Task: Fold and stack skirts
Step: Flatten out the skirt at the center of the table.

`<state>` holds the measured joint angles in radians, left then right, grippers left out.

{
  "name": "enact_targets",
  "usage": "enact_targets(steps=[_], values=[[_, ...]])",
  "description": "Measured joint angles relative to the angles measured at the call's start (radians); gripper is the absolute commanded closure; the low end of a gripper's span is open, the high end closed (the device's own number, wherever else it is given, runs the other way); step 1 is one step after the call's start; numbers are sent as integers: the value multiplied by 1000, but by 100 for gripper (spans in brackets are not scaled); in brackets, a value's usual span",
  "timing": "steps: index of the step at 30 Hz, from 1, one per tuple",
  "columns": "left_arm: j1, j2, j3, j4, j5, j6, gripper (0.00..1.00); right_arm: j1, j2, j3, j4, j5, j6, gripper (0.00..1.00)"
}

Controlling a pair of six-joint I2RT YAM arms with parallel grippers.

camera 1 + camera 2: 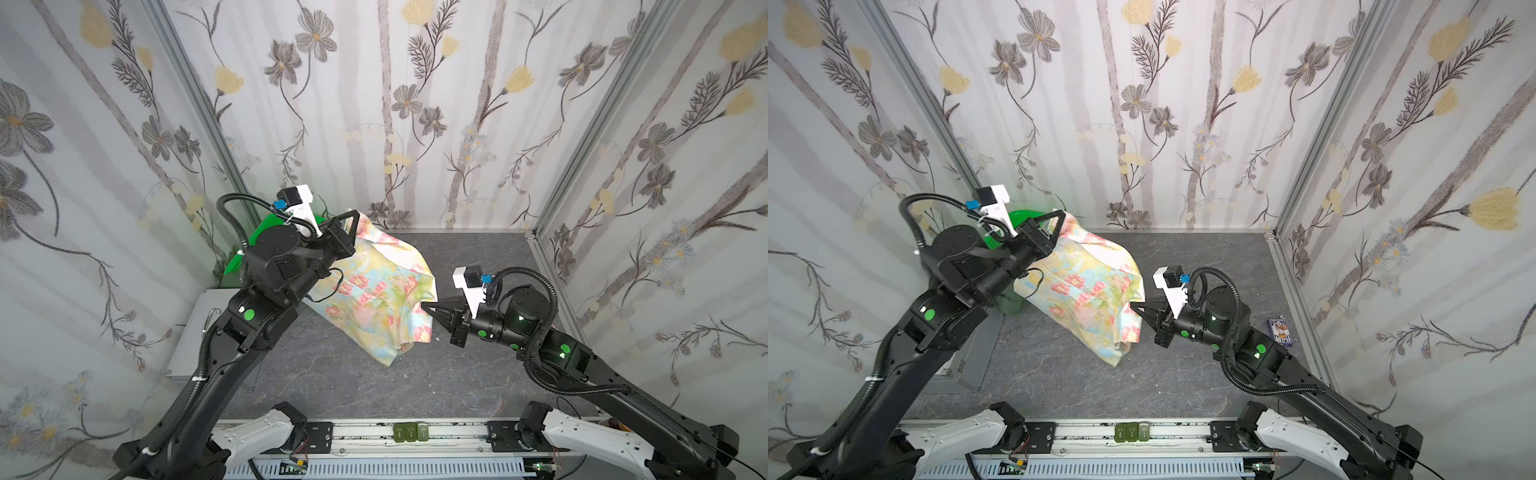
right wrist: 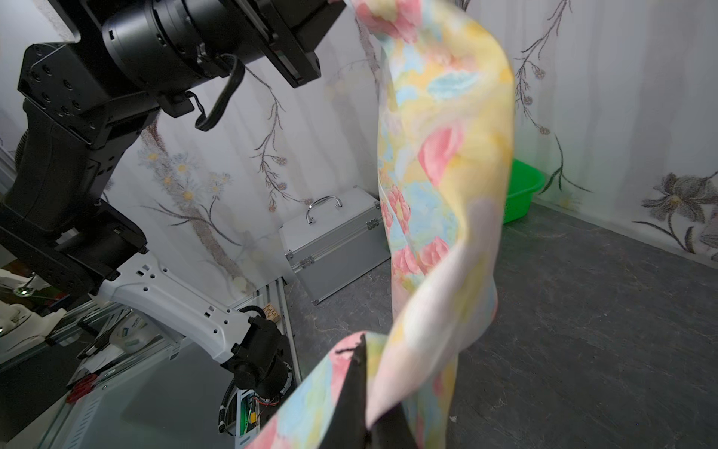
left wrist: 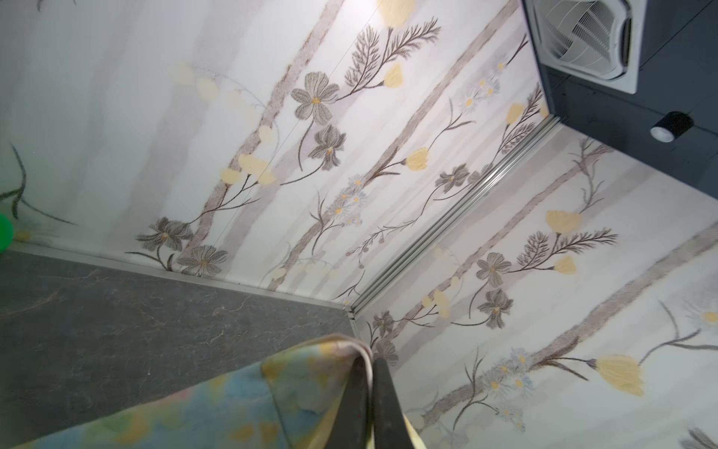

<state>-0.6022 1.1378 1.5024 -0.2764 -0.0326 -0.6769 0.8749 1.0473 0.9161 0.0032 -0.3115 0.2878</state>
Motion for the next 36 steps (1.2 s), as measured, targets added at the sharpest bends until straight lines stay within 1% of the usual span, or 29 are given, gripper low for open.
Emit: enact_targets(steps=[2,6,9,11,15,19,20,21,22,23,24,25,27,29,34,36], values=[[11,82,21,1,9,5,100,-23,35,-24,45,13,27,100],[47,314,91,8,37,20,100,-113,131,-86,106,55,103,100],[60,496,137,21,61,38,100,-187,201,-172,162,56,164,100],[63,620,169,46,66,49,100,-217,228,-241,174,65,196,100],[62,867,285,72,109,50,100,-266,264,-354,208,104,241,100],[58,1063,416,99,148,49,100,-291,301,-396,225,186,270,100],[58,1099,444,101,160,48,78,-297,308,-400,227,194,272,100],[58,1136,480,100,173,47,47,-314,318,-406,230,195,280,90],[58,1159,507,105,183,45,38,-334,326,-414,237,204,288,78],[59,1176,530,119,182,45,32,-357,334,-419,237,214,303,67],[61,1187,548,132,186,43,27,-384,342,-425,229,214,323,48],[64,1189,558,143,186,42,26,-410,345,-432,220,216,335,44],[74,1180,559,178,188,41,25,-450,332,-451,212,239,364,45],[83,1138,509,197,192,42,23,-458,293,-463,192,239,374,41],[106,941,280,232,187,67,23,-461,138,-461,151,279,392,37],[111,869,173,254,182,71,24,-457,100,-449,133,297,384,38]])
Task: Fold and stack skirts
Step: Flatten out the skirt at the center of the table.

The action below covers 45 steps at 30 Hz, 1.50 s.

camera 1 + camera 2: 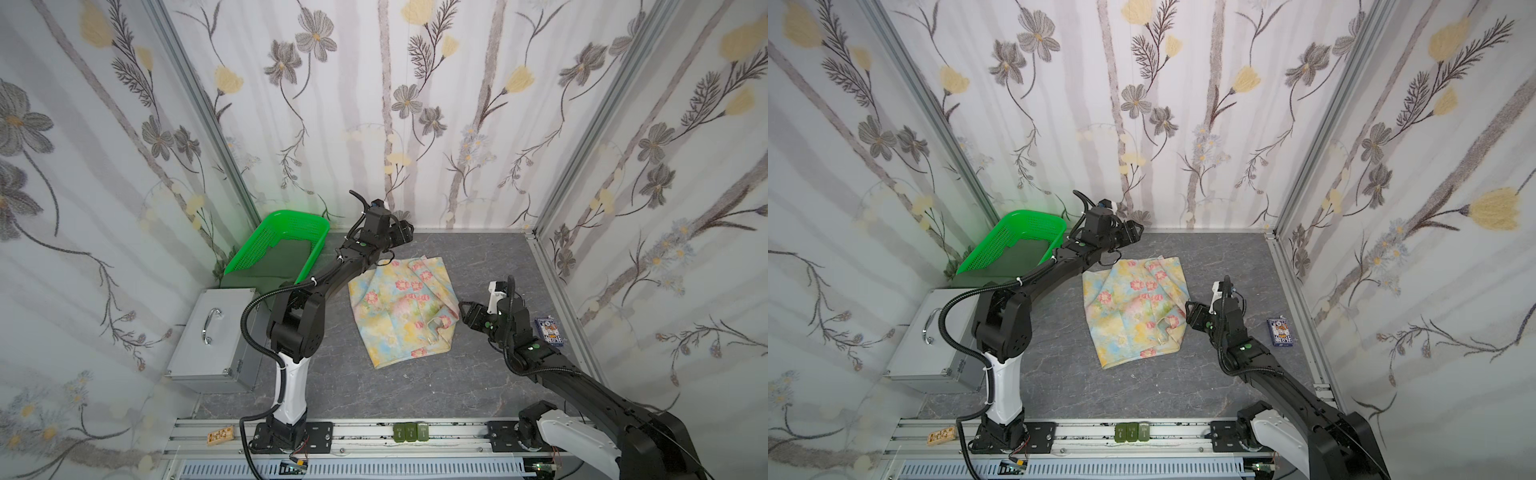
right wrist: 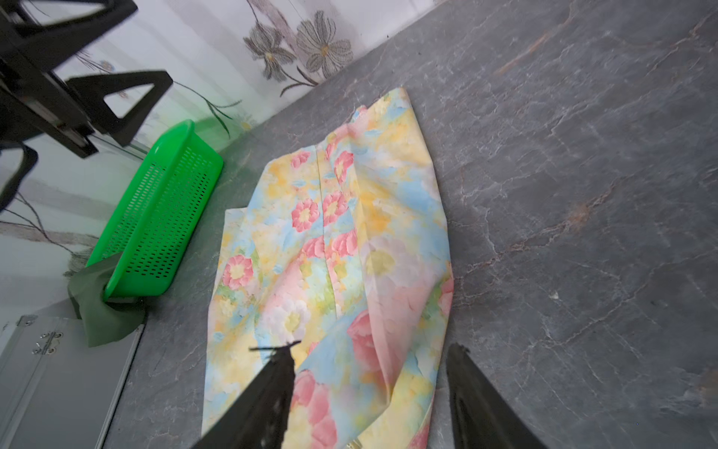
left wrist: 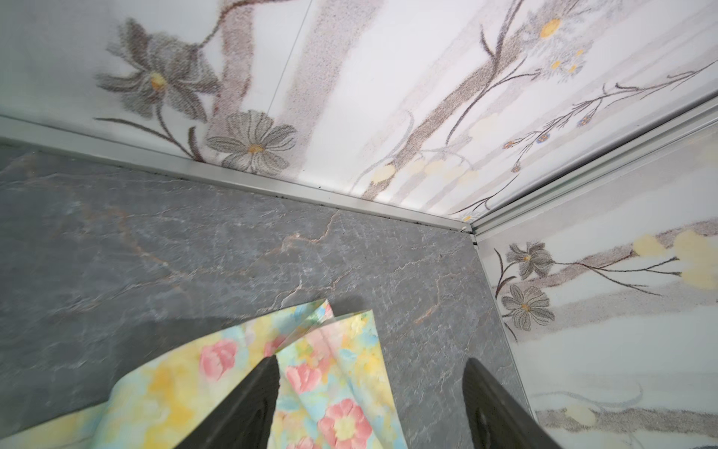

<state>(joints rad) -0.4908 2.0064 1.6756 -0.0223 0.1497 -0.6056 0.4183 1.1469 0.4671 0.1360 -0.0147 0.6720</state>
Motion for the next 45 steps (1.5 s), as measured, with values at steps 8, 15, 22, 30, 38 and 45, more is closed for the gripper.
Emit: enact_targets(steps=[8,15,22,30,38,45], values=[[9,-135,-392,5,-7,-36,37,139,108,138,-22,17,-82,40],[10,-140,-562,32,-6,-117,36,219,373,338,-42,-31,-132,42],[17,-165,-679,73,4,-152,35,224,420,328,-125,-4,-157,45],[-32,-433,-824,69,56,-130,28,225,246,255,-277,80,-169,31],[-201,-694,-996,-155,-16,-135,28,230,151,246,-405,146,-183,27],[-329,-812,-1115,-293,-55,-211,22,254,153,241,-445,172,-183,35]])
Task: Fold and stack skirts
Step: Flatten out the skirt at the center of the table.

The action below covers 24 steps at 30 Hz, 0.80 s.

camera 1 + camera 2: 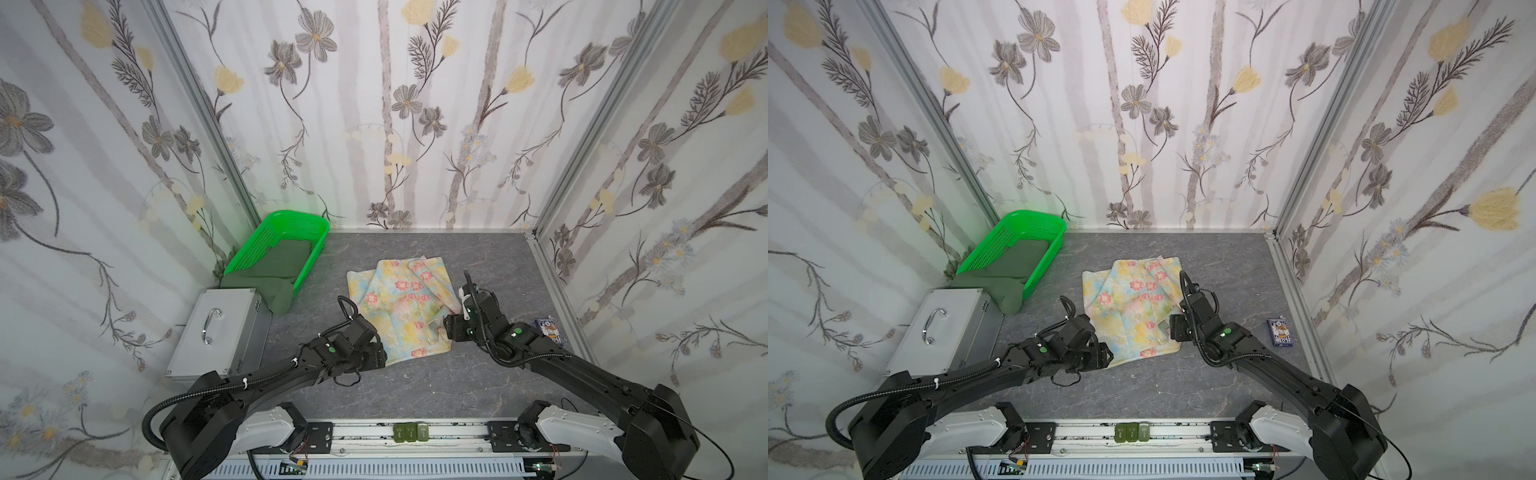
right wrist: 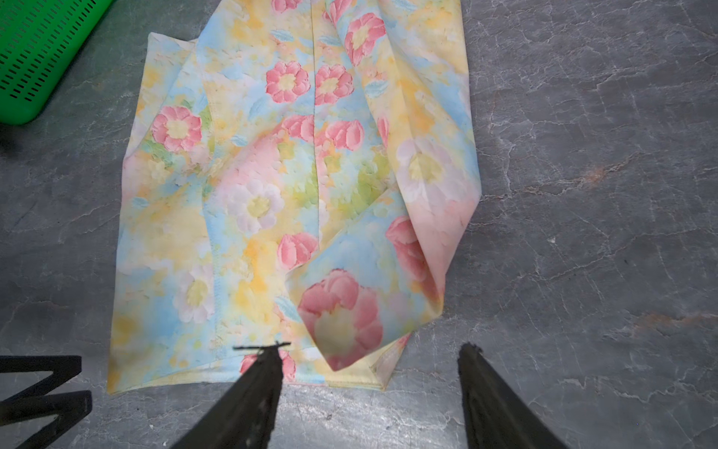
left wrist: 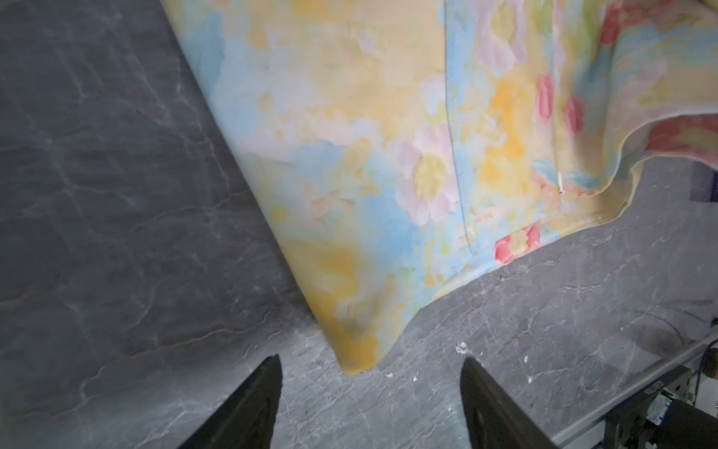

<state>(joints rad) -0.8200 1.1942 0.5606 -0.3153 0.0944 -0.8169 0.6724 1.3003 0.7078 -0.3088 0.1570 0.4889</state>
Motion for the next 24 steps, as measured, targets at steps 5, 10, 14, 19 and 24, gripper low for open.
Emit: enact_targets(steps=[5,10,14,19,24], values=[[-39,-17,-21,-38,-21,-33,22,57,45,21,-19,58,0,35],[-45,-10,-21,-48,-48,-51,22,78,110,56,-44,129,0,44],[-49,-10,-17,-51,-62,-54,22,106,166,98,-43,193,6,52],[-49,-11,-11,-56,-79,-55,22,120,213,118,-45,249,18,57],[-49,11,6,-56,-92,-55,22,133,254,135,-55,296,32,71]])
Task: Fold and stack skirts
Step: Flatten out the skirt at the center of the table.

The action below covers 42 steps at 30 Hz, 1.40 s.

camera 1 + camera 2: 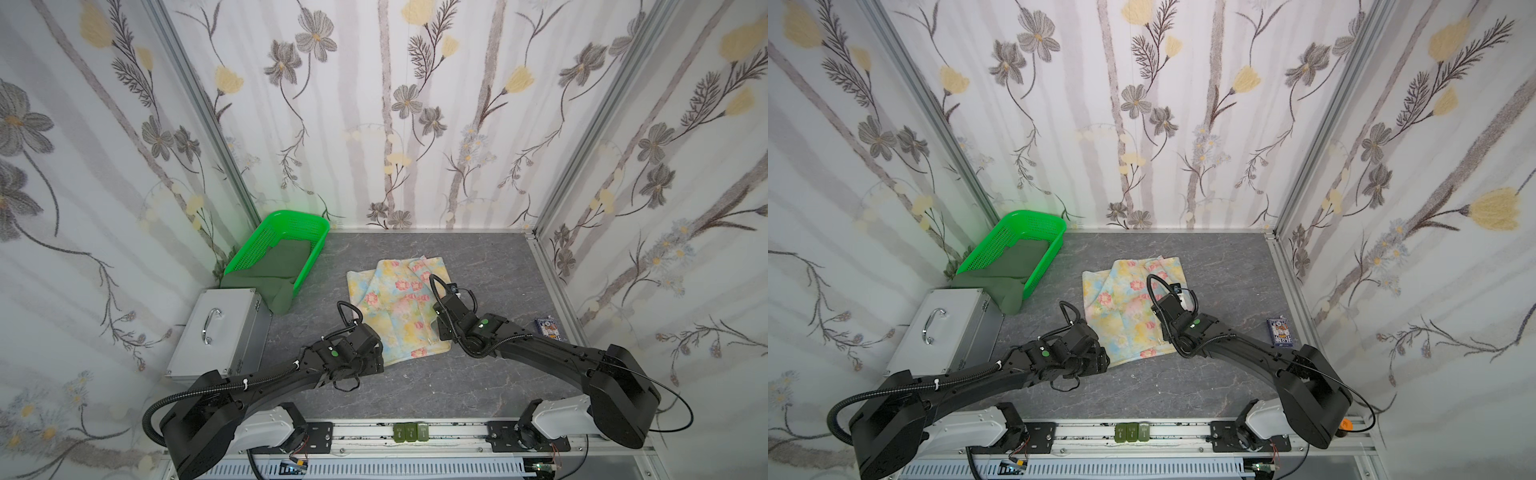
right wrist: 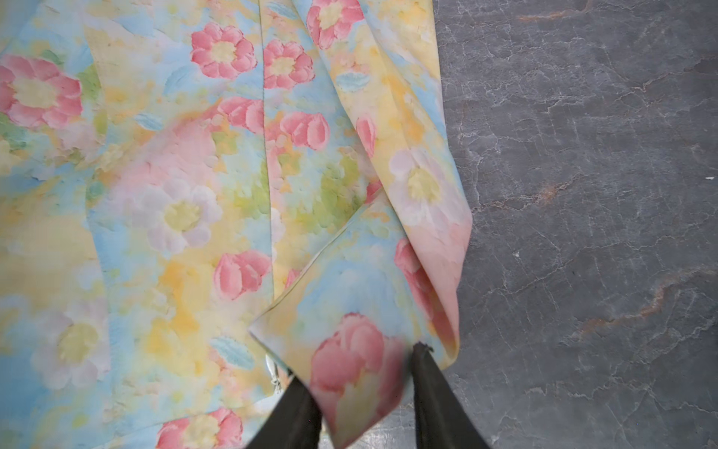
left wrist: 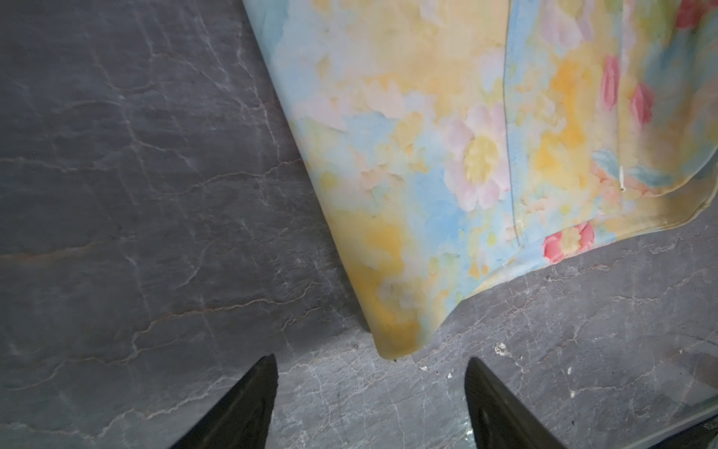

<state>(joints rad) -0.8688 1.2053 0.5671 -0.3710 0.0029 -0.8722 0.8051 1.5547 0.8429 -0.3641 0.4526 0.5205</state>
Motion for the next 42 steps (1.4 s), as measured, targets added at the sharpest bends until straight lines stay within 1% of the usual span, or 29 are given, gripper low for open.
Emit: enact_targets(steps=[2,5,7,9,11,14,17,19,25,29,33,36,37,39,40,41,42], values=[[0,12,11,-1,-2,0,22,1,7,6,-6,18,6,81],[0,32,32,0,-3,0,27,2,6,6,-20,36,21,92],[0,42,44,0,-2,2,32,2,-5,0,-28,45,27,96],[0,52,53,0,-2,4,39,2,-26,-5,-37,51,36,100],[-2,72,57,5,2,9,42,2,-48,-10,-39,53,42,100],[-15,83,57,-1,14,24,43,2,-77,-21,-42,52,51,100],[-34,100,57,0,17,36,35,0,-96,-23,-42,51,59,100],[-40,122,57,0,15,37,35,1,-103,-24,-42,50,63,100],[-46,159,66,0,-26,35,49,0,-122,-27,-42,43,66,100],[-46,168,67,-1,-58,22,53,-5,-137,-37,-42,43,66,100],[-46,206,85,0,-78,19,59,-8,-146,-43,-41,33,68,100],[-46,229,97,1,-92,20,69,-10,-148,-46,-40,24,73,100],[-47,235,100,2,-98,21,74,-10,-151,-47,-39,20,73,100],[-47,239,100,1,-108,28,87,-11,-156,-49,-37,16,73,100],[-47,240,100,1,-113,29,97,-12,-159,-52,-37,14,73,100],[-47,241,100,0,-116,32,100,-13,-161,-53,-36,12,74,100],[-47,238,100,1,-121,36,100,-15,-164,-56,-35,7,74,100]])
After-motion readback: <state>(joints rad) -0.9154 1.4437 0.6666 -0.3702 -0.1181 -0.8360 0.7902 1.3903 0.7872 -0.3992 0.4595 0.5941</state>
